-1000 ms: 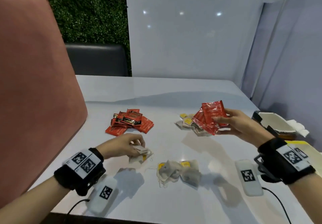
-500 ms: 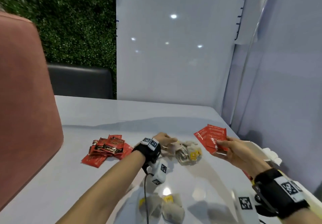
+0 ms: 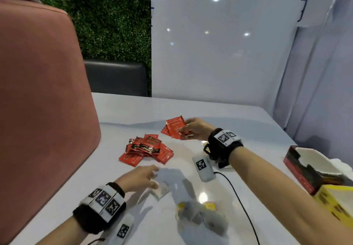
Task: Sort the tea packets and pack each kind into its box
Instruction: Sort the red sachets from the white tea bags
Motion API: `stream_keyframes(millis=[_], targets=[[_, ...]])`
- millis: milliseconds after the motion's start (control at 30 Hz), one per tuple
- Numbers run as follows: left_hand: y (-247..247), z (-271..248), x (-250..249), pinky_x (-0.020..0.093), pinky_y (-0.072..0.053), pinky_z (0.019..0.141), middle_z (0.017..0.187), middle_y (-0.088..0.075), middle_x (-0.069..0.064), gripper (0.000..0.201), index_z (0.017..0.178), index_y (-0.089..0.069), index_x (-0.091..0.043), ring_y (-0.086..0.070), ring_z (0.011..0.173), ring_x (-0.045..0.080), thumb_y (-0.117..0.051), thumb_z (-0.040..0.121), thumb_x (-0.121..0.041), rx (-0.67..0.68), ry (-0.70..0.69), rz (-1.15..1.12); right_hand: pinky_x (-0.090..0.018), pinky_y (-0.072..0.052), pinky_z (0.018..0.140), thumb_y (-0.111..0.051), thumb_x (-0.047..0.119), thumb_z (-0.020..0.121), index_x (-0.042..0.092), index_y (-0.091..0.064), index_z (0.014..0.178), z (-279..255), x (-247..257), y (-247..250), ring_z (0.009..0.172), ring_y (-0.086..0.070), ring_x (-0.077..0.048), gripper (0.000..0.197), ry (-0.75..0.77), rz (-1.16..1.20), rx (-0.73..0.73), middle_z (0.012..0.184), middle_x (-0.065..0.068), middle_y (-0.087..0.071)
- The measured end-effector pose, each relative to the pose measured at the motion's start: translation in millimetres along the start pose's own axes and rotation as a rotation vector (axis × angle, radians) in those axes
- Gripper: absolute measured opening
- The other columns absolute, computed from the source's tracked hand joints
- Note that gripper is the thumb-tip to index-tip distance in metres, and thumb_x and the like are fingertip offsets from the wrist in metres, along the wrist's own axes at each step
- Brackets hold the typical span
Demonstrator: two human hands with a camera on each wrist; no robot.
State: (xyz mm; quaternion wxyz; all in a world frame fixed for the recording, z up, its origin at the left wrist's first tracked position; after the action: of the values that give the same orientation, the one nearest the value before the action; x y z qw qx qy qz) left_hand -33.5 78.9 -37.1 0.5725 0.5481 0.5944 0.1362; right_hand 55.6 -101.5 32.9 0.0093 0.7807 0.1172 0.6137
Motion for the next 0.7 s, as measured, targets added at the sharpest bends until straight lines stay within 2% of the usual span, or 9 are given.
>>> stream_keyframes(millis=[67,167,233,300,400,467,567,633,700], targets=[[-11,-8,20,0.024,-0.042,0.094,0.121,-0.050,0.006,0.055,0.137,-0.038,-0.017,-0.051,0.106,0.017,-0.061,0.087,-0.020,0.004,0.053,0.078,-0.033,-0.059,0.066,-0.049,-0.012,0.087,0.002,-0.054,0.079,33,-15,-30,0.069,-0.060,-0.024,0.018,-0.075,-0.118,0.031,0.079,-0.015,-0.058],[-16,-6,31,0.026,-0.040,0.089,0.108,-0.036,0.000,0.060,0.137,-0.035,-0.018,-0.045,0.102,0.018,-0.063,0.085,-0.028,-0.025,0.095,0.109,-0.051,-0.051,0.090,-0.057,-0.009,0.083,-0.002,-0.058,0.077,71,-32,-63,0.071,-0.061,-0.027,0.009,-0.136,-0.318,0.101,0.075,-0.017,-0.060],[-17,-5,21,0.028,-0.039,0.084,0.109,-0.035,0.003,0.075,0.137,-0.031,-0.017,-0.041,0.102,0.020,-0.067,0.077,-0.045,-0.014,0.094,0.089,-0.047,-0.051,0.092,-0.062,-0.005,0.081,0.003,-0.057,0.071,87,-30,-72,0.074,-0.061,-0.026,0.014,-0.106,-0.365,0.097,0.073,-0.013,-0.060],[-24,-5,6,0.032,-0.039,0.088,0.116,-0.035,0.008,0.093,0.139,-0.025,-0.016,-0.037,0.113,0.026,-0.065,0.067,-0.060,0.013,0.082,0.083,-0.041,-0.054,0.089,-0.064,-0.001,0.081,0.008,-0.056,0.069,92,-26,-74,0.089,-0.065,-0.031,0.017,-0.089,-0.394,0.092,0.074,-0.010,-0.060],[-43,-4,-16,0.039,-0.039,0.097,0.128,-0.031,0.012,0.103,0.142,-0.018,-0.020,-0.030,0.123,0.031,-0.065,0.063,-0.068,0.027,0.051,0.093,-0.045,-0.049,0.096,-0.063,0.003,0.083,0.003,-0.055,0.067,92,-32,-71,0.099,-0.064,-0.037,0.017,-0.102,-0.514,0.115,0.072,-0.015,-0.060],[-54,0,-28,0.042,-0.039,0.098,0.127,-0.030,0.011,0.106,0.143,-0.016,-0.021,-0.030,0.122,0.030,-0.064,0.063,-0.071,0.018,0.030,0.146,-0.043,-0.049,0.095,-0.062,0.004,0.084,-0.003,-0.061,0.080,78,-36,-63,0.093,-0.061,-0.031,0.008,-0.116,-0.600,0.131,0.079,-0.016,-0.061],[-68,6,-45,0.049,-0.038,0.098,0.128,-0.029,0.013,0.094,0.138,-0.024,-0.015,-0.030,0.122,0.032,-0.066,0.069,-0.064,0.007,0.039,0.314,-0.038,-0.052,0.090,-0.056,-0.002,0.087,-0.010,-0.055,0.114,47,-41,-48,0.081,-0.060,-0.022,0.029,-0.108,-0.683,0.196,0.088,-0.011,-0.060],[-74,8,-53,0.048,-0.039,0.096,0.129,-0.030,0.014,0.082,0.131,-0.031,-0.013,-0.031,0.121,0.032,-0.067,0.071,-0.056,-0.008,0.039,0.370,-0.034,-0.053,0.079,-0.054,-0.004,0.088,-0.010,-0.049,0.122,22,-45,-40,0.071,-0.056,-0.016,0.035,-0.108,-0.712,0.226,0.081,-0.007,-0.057],[-77,8,-60,0.046,-0.039,0.095,0.130,-0.029,0.015,0.069,0.129,-0.033,-0.012,-0.030,0.122,0.033,-0.067,0.078,-0.043,-0.020,0.013,0.395,-0.026,-0.052,0.073,-0.058,0.001,0.088,-0.002,-0.050,0.125,-7,-46,-34,0.074,-0.057,-0.016,0.038,-0.090,-0.788,0.244,0.091,-0.013,-0.062]])
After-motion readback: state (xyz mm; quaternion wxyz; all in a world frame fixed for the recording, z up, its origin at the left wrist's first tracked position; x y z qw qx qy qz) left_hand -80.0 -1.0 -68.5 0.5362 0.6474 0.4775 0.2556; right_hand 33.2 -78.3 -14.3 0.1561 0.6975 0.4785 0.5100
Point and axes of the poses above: each hand's wrist, its own z-axis towards the middle knuckle, its own y-axis out of the back of the hand, x = y × z, the point moved 7 cm from there along z, towards the middle knuckle
